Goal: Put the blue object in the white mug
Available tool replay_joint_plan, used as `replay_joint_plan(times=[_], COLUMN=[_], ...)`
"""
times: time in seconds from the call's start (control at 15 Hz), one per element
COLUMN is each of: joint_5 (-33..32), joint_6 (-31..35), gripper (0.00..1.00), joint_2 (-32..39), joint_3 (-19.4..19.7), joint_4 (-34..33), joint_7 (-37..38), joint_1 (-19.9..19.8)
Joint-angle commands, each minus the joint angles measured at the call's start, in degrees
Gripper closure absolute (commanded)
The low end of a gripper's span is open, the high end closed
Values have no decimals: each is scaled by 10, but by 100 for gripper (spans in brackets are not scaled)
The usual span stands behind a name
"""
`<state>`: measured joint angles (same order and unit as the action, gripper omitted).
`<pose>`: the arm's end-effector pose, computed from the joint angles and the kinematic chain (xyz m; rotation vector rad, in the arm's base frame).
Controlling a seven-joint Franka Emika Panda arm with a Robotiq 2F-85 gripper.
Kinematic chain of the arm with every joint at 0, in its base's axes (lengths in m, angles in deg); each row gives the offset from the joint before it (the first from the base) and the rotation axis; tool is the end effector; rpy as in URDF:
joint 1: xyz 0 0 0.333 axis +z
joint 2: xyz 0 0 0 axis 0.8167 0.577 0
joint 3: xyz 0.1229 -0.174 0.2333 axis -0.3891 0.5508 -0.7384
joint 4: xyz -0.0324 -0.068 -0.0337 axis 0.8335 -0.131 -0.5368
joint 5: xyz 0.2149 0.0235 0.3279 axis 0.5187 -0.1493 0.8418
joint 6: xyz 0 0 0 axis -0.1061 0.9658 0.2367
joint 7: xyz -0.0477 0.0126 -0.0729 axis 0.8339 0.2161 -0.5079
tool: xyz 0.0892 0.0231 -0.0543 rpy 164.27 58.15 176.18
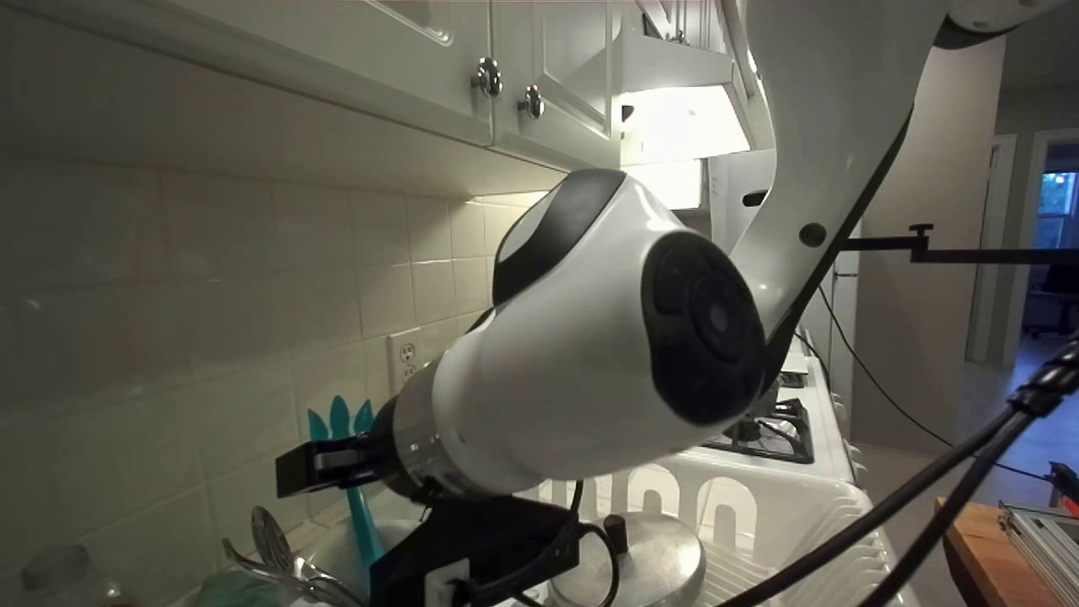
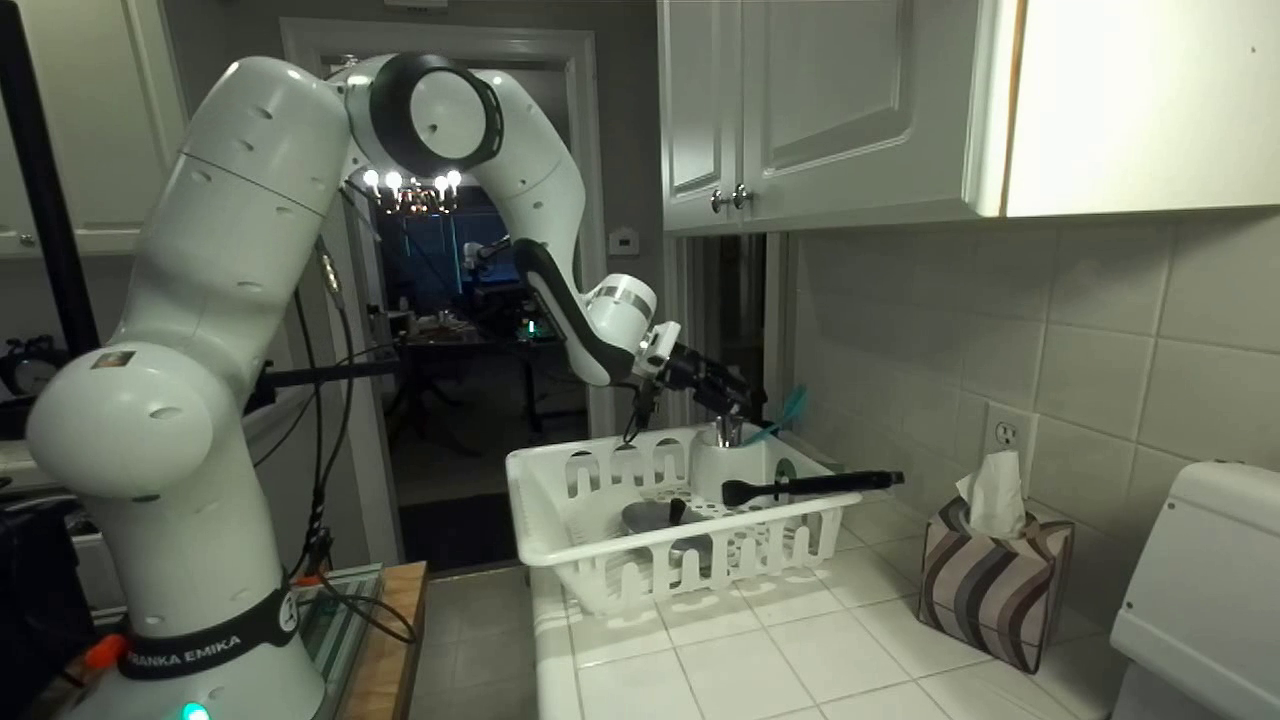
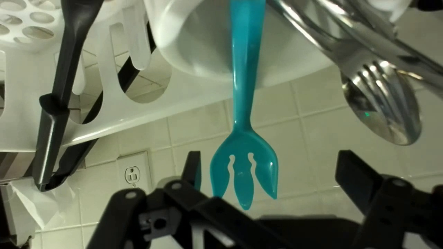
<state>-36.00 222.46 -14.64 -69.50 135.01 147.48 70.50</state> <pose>0.5504 0.3204 0.2567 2.5869 -0.6238 1.6199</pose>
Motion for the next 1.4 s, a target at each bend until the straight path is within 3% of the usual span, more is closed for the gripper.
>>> replay_joint_plan(times=[0.0,0.6,0.87,1.07,1.33], joint_5=[68,259,331,436,610], joint_6=[86,122,185,280,333], gripper=[0,0,0,0,0], joint_2=[-58,-145,-182,-206,-228], joint_3=[-6,10,25,39,53], joint_4=[50,144,177,209,255], joint_7=[-69,-307,-404,-522,-698], joint_1=[-33,-47,-62,-86,-101])
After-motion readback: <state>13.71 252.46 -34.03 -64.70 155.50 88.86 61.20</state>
